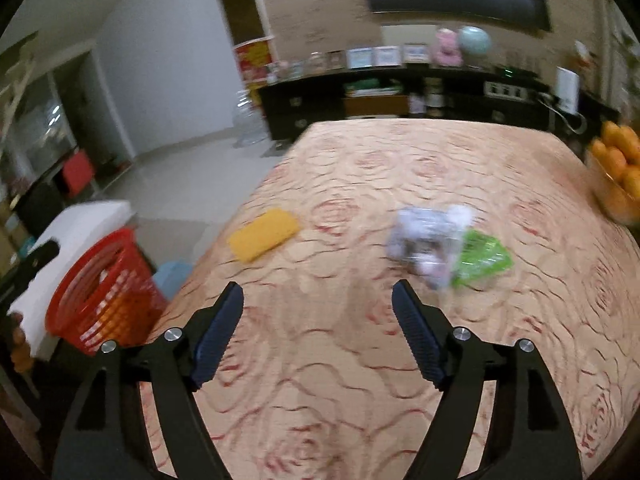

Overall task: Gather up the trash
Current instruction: 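Return to the table and grasp the yellow foam block with the left tool, then grasp the clear cat-print bag with the right tool while the left tool holds the block, then carry the yellow block in the left tool and cat-print bag in the right tool to the basket, then open the left tool over the basket while the right tool releases the cat-print bag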

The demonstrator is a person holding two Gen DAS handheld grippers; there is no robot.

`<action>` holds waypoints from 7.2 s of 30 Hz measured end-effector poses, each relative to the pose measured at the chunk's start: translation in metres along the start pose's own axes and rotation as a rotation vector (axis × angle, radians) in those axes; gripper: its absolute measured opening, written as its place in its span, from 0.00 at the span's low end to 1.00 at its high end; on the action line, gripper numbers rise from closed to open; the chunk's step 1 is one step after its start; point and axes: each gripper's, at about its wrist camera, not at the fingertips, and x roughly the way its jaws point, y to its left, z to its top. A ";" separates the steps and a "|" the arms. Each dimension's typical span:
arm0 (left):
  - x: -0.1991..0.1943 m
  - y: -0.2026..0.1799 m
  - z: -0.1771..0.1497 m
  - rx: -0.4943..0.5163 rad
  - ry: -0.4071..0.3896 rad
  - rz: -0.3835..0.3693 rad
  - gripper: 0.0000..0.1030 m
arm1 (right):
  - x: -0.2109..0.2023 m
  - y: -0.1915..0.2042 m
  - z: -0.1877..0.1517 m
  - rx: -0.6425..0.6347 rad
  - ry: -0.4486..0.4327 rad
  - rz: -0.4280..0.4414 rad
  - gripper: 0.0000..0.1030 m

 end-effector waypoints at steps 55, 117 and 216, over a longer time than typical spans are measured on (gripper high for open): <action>0.179 -0.165 -0.006 0.185 0.326 -0.317 0.14 | 0.067 -0.073 0.035 -0.022 0.075 -0.153 0.74; 0.119 -0.148 0.019 0.160 0.170 -0.290 0.14 | 0.063 -0.026 0.042 -0.117 0.054 -0.018 0.39; 0.030 0.076 -0.010 -0.111 0.174 0.136 0.56 | 0.068 0.254 0.035 -0.302 0.152 0.434 0.58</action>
